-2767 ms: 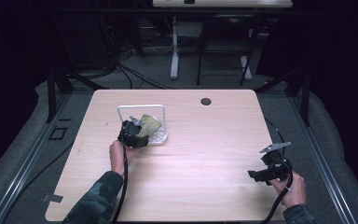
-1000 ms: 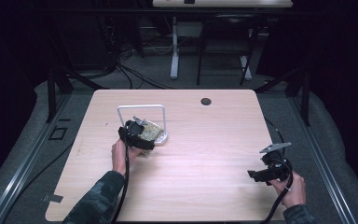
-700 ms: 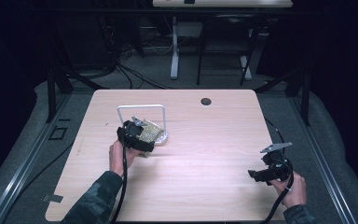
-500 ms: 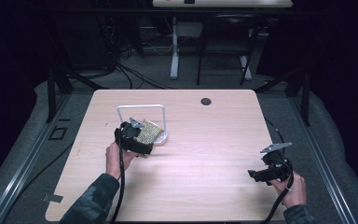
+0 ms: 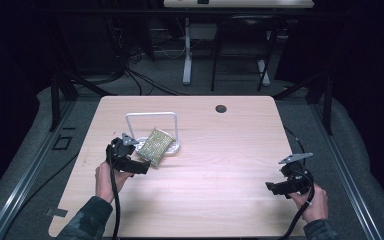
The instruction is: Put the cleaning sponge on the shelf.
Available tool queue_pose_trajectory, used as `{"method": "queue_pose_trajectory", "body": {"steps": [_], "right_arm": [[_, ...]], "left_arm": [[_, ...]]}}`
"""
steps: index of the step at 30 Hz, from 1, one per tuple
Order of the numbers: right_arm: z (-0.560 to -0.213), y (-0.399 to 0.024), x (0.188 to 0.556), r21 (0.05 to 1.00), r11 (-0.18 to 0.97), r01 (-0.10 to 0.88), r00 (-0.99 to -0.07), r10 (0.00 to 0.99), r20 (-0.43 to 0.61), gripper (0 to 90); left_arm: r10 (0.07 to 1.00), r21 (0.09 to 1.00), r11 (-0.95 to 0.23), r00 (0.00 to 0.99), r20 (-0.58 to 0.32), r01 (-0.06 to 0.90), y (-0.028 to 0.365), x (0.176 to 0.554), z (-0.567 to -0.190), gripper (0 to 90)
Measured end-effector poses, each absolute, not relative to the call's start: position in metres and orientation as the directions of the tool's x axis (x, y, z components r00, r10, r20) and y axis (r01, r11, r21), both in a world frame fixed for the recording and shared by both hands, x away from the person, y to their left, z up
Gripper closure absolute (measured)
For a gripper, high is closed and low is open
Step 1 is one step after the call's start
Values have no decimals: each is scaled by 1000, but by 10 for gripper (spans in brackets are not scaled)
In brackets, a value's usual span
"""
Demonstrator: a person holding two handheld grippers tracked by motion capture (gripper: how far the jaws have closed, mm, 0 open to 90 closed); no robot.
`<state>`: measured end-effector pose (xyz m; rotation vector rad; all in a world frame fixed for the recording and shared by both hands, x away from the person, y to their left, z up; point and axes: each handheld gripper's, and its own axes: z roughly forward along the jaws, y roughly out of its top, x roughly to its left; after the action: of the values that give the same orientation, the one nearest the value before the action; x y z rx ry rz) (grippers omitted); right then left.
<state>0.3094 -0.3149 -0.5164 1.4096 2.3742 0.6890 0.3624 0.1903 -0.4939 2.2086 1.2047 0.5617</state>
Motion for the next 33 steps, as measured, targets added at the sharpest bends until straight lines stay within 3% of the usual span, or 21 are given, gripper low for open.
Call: {"method": "queue_pose_trajectory", "body": {"steps": [25,33], "right_arm": [[-520,-312,309,517,424,744,-487,873,-16,161],[-523,-312,311,506,430,747,-489,872,-19,161]], "left_arm": [[870,589,-424,489,54,689,232,294,-517,2],[865,578,-423,501,29,697,236,289,-525,2]]}}
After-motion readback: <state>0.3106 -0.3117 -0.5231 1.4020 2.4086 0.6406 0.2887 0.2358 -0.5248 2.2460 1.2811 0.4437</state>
